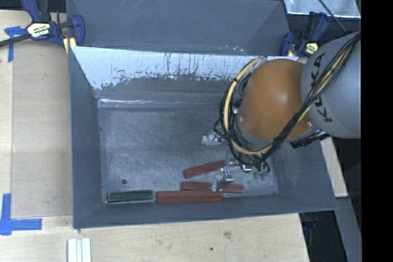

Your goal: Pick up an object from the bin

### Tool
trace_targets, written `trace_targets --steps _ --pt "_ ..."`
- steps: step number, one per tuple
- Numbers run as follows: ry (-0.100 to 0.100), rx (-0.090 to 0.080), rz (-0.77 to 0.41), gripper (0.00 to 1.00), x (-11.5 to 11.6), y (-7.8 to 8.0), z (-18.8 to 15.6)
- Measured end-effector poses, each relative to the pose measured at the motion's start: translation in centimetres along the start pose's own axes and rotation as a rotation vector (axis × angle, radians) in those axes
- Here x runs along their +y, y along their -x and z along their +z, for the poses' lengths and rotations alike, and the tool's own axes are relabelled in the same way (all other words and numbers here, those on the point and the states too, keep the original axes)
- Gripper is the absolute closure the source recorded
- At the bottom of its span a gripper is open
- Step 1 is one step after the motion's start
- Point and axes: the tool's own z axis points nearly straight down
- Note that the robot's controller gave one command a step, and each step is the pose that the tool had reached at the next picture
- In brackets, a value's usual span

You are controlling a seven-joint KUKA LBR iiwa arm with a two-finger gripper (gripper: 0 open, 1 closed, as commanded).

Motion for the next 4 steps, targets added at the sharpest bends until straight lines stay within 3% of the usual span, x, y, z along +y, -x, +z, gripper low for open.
trace_targets --steps 1,2,3,4 --pt "0.000 -0.008 0.001 0.00 0.0 0.2 -0.4" --pt "0.002 -0.038 -0.010 1.00 0.5 1.1 6.1" --pt "0.002 -0.038 -0.010 1.00 0.5 1.1 6.1" --pt "0.000 -0.003 -0.022 1.00 0.5 1.6 2.0"
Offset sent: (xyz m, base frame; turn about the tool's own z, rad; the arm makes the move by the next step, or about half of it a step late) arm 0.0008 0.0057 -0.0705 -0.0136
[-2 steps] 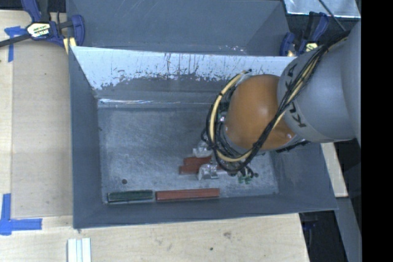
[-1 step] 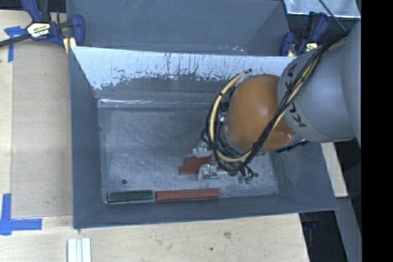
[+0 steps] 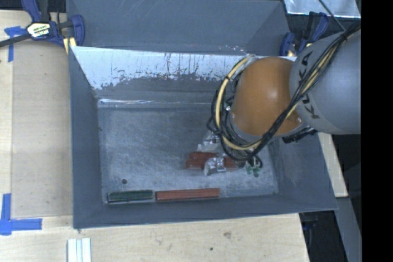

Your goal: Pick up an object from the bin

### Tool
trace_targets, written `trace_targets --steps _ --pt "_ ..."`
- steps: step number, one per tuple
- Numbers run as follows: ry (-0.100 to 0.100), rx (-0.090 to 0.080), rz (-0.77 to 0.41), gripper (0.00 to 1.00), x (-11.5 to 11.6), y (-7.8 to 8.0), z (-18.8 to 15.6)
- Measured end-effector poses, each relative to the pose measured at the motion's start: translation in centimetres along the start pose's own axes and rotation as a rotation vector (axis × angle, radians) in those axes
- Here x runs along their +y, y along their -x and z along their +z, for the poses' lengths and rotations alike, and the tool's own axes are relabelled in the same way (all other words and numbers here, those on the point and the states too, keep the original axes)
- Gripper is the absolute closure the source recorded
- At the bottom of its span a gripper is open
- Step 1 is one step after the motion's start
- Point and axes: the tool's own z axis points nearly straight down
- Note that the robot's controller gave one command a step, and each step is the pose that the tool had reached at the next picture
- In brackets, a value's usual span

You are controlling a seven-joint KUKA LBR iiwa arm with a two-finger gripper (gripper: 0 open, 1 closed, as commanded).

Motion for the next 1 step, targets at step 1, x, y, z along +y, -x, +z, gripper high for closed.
trace_targets --steps 1 --pt "0.000 -0.004 0.057 1.00 -1.68 -0.21 -10.79"
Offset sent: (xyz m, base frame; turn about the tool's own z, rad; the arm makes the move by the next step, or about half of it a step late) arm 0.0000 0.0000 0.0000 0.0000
